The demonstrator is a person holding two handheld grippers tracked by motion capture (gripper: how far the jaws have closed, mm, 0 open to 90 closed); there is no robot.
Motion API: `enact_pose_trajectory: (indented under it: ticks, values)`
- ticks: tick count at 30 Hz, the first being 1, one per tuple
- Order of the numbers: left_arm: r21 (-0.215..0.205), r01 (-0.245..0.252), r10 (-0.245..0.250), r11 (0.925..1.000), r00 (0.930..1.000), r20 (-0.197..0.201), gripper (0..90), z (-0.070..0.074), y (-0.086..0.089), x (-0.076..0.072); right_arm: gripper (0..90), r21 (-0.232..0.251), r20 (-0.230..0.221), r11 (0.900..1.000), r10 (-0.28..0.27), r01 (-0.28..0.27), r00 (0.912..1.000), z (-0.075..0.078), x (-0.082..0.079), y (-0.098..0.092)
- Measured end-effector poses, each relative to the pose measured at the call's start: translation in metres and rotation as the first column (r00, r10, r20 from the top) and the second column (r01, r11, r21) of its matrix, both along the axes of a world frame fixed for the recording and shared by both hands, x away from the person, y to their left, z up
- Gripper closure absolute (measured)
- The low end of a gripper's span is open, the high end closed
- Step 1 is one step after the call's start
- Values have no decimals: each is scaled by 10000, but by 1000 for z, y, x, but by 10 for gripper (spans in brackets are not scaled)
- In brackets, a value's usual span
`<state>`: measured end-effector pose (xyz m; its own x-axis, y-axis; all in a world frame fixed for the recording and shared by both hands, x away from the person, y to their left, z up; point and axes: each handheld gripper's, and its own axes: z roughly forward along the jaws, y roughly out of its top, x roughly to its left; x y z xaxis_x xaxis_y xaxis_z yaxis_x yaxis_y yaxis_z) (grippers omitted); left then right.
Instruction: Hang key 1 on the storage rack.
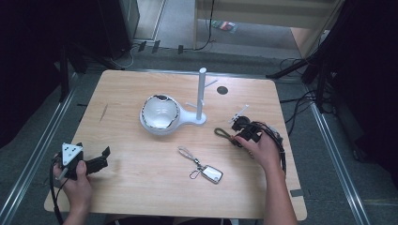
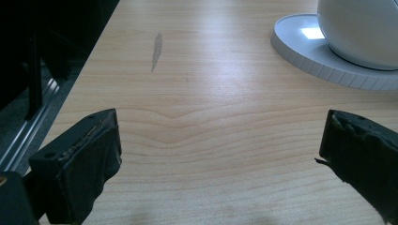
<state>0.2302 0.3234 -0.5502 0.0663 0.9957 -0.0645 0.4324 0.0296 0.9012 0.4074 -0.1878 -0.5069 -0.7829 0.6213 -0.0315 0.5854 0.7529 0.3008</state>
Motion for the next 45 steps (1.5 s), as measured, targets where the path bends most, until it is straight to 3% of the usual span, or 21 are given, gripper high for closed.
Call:
enact_pose_trajectory:
  ticks: [2, 7, 8, 12, 13, 14, 18, 29, 30, 31, 36, 45]
  values:
    - [-11, 4, -4, 10000, 10000, -1, 0, 0, 0, 0, 699, -35, 180, 9999, -122, 123, 9998, 2, -2, 0]
    - [-16, 9, -9, 10000, 10000, 0, 0, 0, 0, 0, 701, 431, 713, 9985, -380, 350, 9967, 15, -5, -6]
    - [-16, 13, -13, 10000, 10000, 0, 0, 0, 0, 0, 701, 791, 1128, 9955, -601, 513, 9918, 24, -8, -10]
    - [-25, 9, -9, 10000, 10000, -6, 0, 0, 0, 0, 702, 1524, 1624, 9862, -899, 651, 9826, 36, -12, -17]
    - [-25, 9, -9, 10000, 10000, -6, 0, 0, 0, 0, 702, 1524, 1624, 9862, -899, 651, 9826, 36, -12, -17]
    - [-12, 14, -14, 10000, 10000, -13, 0, 0, 0, 0, 702, 1916, 1954, 9795, -1010, 630, 9755, 43, -15, -20]
    - [-9, 18, -18, 10000, 10000, -28, 0, 0, 0, 0, 703, 2371, 2321, 9691, -1249, 684, 9646, 53, -19, -22]
    - [-8, 23, -23, 10000, 10000, -28, 0, 0, 0, 0, 703, 3327, 2935, 9416, -1560, 522, 9431, 72, -27, -24]
    - [-7, 19, -19, 10000, 10000, -31, 0, 0, 0, 0, 703, 3581, 3024, 9322, -1702, 537, 9378, 75, -28, -25]
    - [-4, 20, -20, 10000, 10000, -27, 0, 0, 0, 0, 703, 3634, 3003, 9300, -1740, 562, 9378, 76, -29, -26]
    - [-2, 13, -13, 10000, 10000, -29, 0, 0, 0, 0, 703, 4446, 3053, 8945, -2010, 473, 9308, 82, -30, -27]
    - [1, -8, 8, 10000, 10000, 22, 0, 0, 0, 0, 703, 4719, 3310, 8810, -2144, 356, 9190, 88, -32, -23]
